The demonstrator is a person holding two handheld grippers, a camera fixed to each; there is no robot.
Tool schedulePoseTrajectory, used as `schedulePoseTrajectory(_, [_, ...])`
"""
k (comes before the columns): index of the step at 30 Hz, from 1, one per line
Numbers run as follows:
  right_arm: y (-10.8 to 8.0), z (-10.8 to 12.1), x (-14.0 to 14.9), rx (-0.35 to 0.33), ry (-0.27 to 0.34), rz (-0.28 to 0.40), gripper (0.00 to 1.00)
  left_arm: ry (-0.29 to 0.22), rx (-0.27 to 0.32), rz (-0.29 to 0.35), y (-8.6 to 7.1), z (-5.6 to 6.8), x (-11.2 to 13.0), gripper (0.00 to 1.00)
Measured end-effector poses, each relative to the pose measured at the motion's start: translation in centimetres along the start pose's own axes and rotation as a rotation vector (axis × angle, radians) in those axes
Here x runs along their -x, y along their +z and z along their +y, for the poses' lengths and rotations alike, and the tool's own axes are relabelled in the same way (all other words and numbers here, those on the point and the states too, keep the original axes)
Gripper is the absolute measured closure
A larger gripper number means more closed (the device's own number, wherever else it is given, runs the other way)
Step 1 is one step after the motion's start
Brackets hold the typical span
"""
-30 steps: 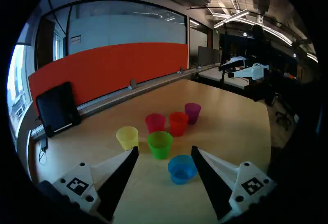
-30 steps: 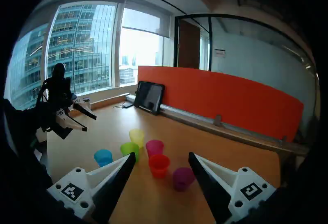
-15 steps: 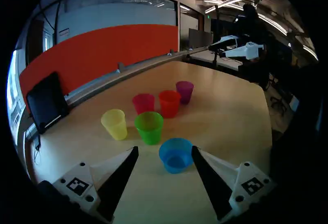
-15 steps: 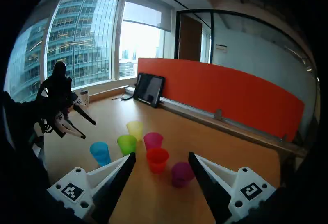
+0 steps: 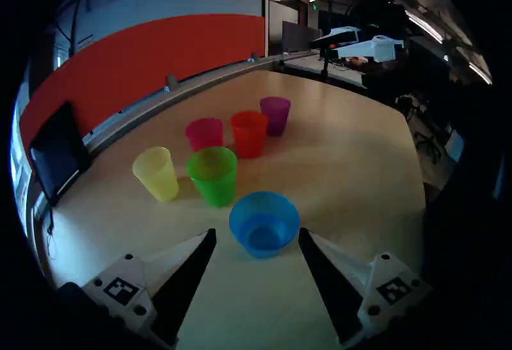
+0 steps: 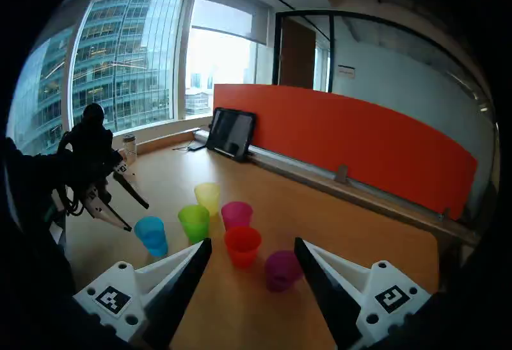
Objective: Pour water
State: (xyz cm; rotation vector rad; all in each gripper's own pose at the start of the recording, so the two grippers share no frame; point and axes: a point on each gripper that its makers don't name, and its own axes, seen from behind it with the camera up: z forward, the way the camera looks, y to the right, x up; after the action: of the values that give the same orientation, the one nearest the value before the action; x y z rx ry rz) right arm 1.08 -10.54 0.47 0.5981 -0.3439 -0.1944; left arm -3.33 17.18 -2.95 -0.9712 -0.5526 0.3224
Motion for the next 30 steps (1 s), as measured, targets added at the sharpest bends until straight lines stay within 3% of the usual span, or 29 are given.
schedulePoseTrajectory(9, [0.4, 0.4, 0.2, 0.001, 0.005, -0.003, 0.00, 0.012, 0.020, -0.046, 1.6, 0.3, 0.8, 0.05])
schedulePoseTrajectory(30, [0.8, 1.5, 0.6, 0.012, 0.026, -0.002, 0.00, -0.008, 0.057, -0.068, 5.1, 0.8, 1.1, 0.04])
